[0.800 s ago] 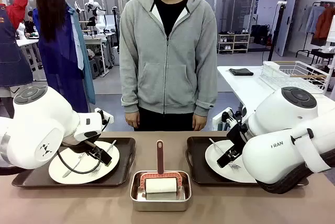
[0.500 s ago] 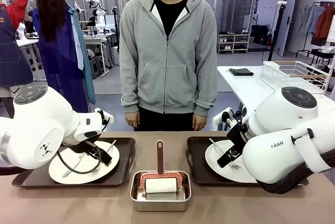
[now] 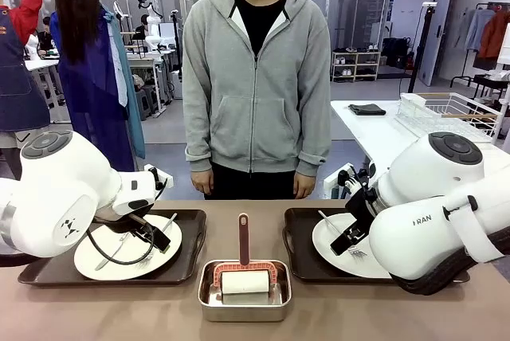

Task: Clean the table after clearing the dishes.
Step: When the left (or right) Handle tray is removed, use the left hand (or right hand) to clean the left (or right) side of the table with the Lint Roller.

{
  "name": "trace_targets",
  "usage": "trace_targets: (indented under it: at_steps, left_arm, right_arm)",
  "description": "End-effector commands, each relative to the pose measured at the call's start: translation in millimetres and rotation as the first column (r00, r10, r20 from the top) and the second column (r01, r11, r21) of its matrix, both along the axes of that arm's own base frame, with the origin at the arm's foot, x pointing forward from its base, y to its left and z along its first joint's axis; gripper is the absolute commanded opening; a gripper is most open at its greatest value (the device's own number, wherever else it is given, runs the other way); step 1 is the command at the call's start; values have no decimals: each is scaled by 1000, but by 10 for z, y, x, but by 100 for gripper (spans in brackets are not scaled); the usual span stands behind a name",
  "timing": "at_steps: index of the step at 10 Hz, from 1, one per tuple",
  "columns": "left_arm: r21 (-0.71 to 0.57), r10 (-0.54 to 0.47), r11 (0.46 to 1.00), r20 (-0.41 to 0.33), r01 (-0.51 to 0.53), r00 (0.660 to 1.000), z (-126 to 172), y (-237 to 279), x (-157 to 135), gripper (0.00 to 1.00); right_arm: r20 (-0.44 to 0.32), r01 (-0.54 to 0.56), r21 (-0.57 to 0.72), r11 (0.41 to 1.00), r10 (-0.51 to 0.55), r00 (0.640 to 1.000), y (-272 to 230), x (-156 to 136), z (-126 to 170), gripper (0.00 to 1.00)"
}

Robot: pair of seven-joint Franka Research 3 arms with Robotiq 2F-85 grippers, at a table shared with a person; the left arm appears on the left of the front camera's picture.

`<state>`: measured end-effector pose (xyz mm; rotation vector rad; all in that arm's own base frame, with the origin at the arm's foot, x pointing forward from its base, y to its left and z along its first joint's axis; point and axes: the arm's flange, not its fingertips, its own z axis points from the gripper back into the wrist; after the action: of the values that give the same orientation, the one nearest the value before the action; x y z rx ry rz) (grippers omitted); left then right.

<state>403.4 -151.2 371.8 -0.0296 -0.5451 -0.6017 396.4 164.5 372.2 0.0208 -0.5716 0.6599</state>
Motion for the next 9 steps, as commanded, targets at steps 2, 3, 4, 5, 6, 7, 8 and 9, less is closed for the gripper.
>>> trace_targets:
  at_steps: [2, 3, 4, 5, 6, 7, 8, 9]
  left_arm:
    - [0, 0, 1000, 0, 0, 1000, 0, 0, 0, 100]
    - [7, 21, 1000, -15, -21, 1000, 135, -47, 152, 100]
    - [-59, -6, 998, -92, 1, 996, 273, 7, 240, 100]
    - [-104, -36, 994, -178, 18, 983, 399, 143, 303, 100]
    - [-184, -62, 983, -262, 13, 963, 521, 269, 355, 100]
    - [-278, -134, 960, -366, 29, 921, 639, 413, 404, 100]
    - [-465, -231, 885, -424, 8, 876, 742, 571, 471, 100]
    - [-627, -305, 777, -444, -50, 843, 792, 715, 522, 100]
  right_arm:
    - [0, 0, 0, 1000, 0, 1000, 0, 0, 0, 100]
    - [-24, -41, 91, 995, 44, 999, -32, 136, 212, 100]
    - [-76, -53, 149, 987, 65, 995, -113, 258, 379, 100]
    - [-130, -53, 234, 971, 85, 988, -184, 357, 527, 100]
    - [-162, -49, 329, 943, 107, 981, -243, 428, 630, 100]
    - [-212, -30, 428, 903, 132, 968, -338, 501, 735, 100]
    - [-265, -7, 581, 814, 197, 944, -428, 561, 824, 100]
    - [-315, 54, 696, 716, 236, 919, -510, 600, 856, 100]
